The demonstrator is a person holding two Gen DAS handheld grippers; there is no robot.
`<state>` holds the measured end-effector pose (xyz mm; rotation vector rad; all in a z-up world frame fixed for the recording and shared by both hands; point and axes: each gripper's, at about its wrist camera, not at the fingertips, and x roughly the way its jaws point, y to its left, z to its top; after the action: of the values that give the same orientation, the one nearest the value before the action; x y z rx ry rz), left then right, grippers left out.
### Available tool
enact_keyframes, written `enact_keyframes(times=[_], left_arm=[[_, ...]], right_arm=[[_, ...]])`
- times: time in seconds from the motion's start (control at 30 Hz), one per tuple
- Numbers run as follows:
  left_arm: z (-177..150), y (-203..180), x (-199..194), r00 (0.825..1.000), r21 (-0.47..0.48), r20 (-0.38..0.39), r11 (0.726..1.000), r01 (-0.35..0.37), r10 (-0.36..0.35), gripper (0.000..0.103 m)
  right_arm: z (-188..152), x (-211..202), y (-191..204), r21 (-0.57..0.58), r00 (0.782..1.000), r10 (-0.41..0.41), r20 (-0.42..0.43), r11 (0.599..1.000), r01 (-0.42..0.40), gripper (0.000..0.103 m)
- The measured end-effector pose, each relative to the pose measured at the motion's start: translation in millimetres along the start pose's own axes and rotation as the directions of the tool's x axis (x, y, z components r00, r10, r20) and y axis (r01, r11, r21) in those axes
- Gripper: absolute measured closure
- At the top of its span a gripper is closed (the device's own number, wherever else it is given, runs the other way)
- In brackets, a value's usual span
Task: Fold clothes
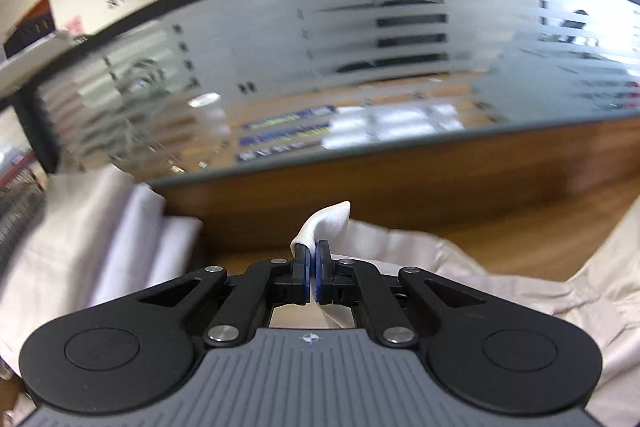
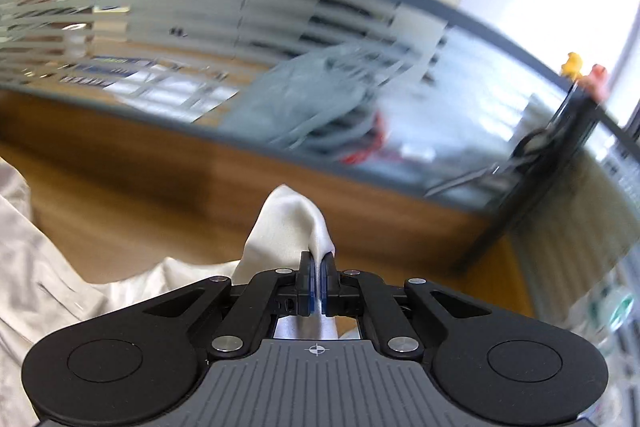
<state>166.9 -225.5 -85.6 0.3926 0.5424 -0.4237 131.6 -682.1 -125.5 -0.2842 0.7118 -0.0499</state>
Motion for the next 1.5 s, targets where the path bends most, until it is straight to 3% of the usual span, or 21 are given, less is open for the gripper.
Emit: enact_keyframes(times=[0.1, 0.23, 0.3, 0.37, 0.5, 0.7, 0.83, 1.03, 1.3, 1.4, 1.5], left_arm=[[7.3, 4.3, 21.9, 0.999, -0.013, -0.010, 0.999, -0.042, 0.042, 0.101], [10.1, 4.6, 48.9, 0.998, -0.024, -0.052, 0.999, -0.030, 0.028, 0.099], [8.4, 3.5, 56.4, 0.998, -0.027, -0.060, 1.000, -0.011, 0.009, 0.092], [7.2, -0.3, 61.1, 0.998, -0.017, -0.067, 1.000, 0.004, -0.005, 0.065], [-0.9, -6.2, 54.2, 0.995, -0.020, -0.085, 0.999, 0.041, -0.042, 0.059], [-31.3, -13.6, 25.6, 0.984, -0.050, -0.150, 0.994, 0.094, -0.100, 0.055], [-58.9, -23.5, 0.4, 0.973, -0.069, -0.189, 0.990, 0.122, -0.133, 0.053], [-98.3, -38.3, -38.8, 0.953, -0.075, -0.231, 0.980, 0.186, -0.198, 0.045], [-136.7, -58.8, -79.5, 0.920, -0.062, -0.276, 0.960, 0.273, -0.280, 0.041], [-150.2, -69.0, -87.4, 0.897, -0.055, -0.297, 0.943, 0.327, -0.328, 0.031], [-164.2, -84.6, -96.6, 0.879, -0.005, -0.318, 0.928, 0.372, -0.354, 0.028]], right_arm=[[7.9, 27.0, -6.8, 0.013, 0.998, -0.057, -0.014, 0.998, 0.057, 0.098], [13.8, 70.4, -12.9, 0.034, 0.994, -0.080, -0.069, 0.996, 0.082, 0.098], [13.3, 87.3, -11.1, 0.041, 0.992, -0.069, -0.105, 0.996, 0.074, 0.097], [10.4, 100.3, -8.7, 0.050, 0.990, -0.054, -0.132, 0.997, 0.062, 0.094], [2.4, 106.6, -8.6, 0.101, 0.987, 0.009, -0.158, 0.995, 0.007, 0.081], [-23.1, 81.2, -5.8, 0.164, 0.976, 0.111, -0.189, 0.983, -0.080, 0.080], [-54.7, 55.0, 2.4, 0.203, 0.964, 0.149, -0.220, 0.974, -0.104, 0.074], [-101.6, 17.0, 18.3, 0.261, 0.944, 0.202, -0.261, 0.956, -0.133, 0.073], [-155.6, -23.2, 45.2, 0.303, 0.920, 0.254, -0.298, 0.939, -0.161, 0.072], [-173.6, -32.5, 57.0, 0.307, 0.908, 0.270, -0.320, 0.936, -0.171, 0.072], [-190.2, -37.8, 66.2, 0.345, 0.898, 0.286, -0.333, 0.924, -0.166, 0.072]])
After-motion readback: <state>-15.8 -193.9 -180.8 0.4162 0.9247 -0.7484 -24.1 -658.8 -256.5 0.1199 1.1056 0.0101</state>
